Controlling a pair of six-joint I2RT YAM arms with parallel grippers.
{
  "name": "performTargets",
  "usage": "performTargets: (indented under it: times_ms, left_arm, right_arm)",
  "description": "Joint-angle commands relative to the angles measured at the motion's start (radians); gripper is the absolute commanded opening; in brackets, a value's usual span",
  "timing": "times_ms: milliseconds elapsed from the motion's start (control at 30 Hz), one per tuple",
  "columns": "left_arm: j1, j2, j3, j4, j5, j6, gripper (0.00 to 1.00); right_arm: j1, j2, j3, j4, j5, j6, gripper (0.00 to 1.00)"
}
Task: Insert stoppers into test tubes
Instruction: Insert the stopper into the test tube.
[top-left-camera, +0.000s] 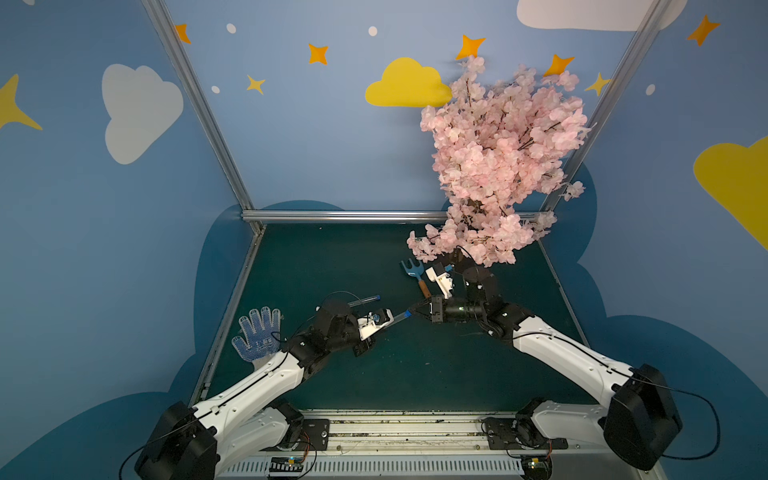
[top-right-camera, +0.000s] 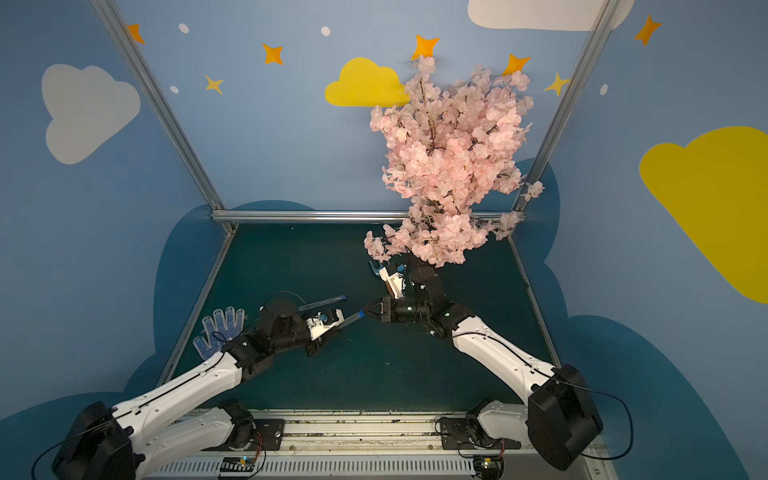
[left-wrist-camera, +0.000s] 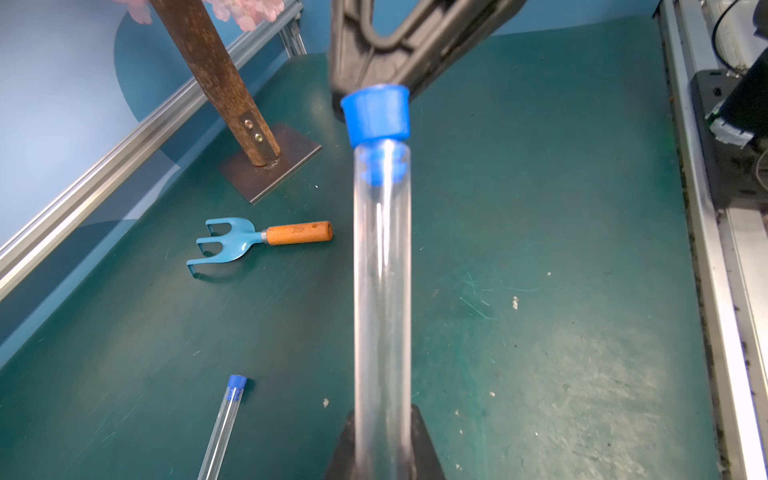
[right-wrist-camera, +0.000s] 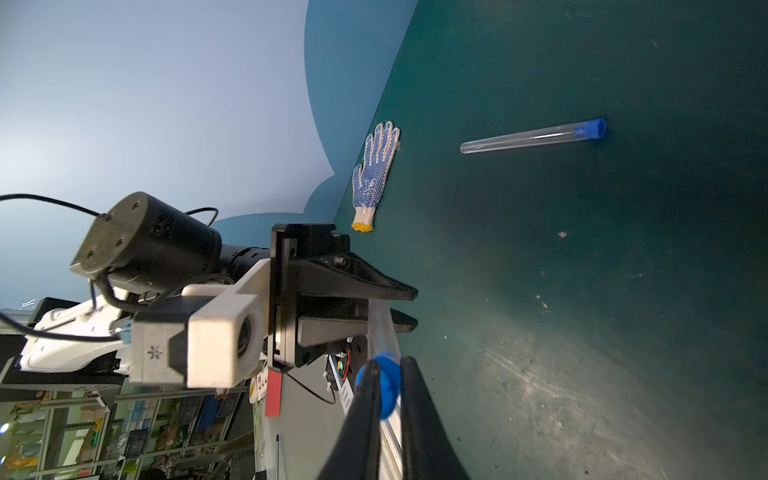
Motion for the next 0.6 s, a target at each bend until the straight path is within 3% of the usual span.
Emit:
performTargets:
  times_ms: [0, 567]
  left_arm:
    - [0.001, -0.043, 0.045, 0.336, 0.082, -0.076, 0.02]
    - [0.022, -0.05, 0.039, 0.501, 0.117, -0.243, 0.02]
  right_arm:
    - [0.064, 0.022, -0.043, -0.081, -0.089, -0.005, 0.13]
    - [0.065, 0.038, -0.049, -0.051, -0.08, 0.004, 0.11]
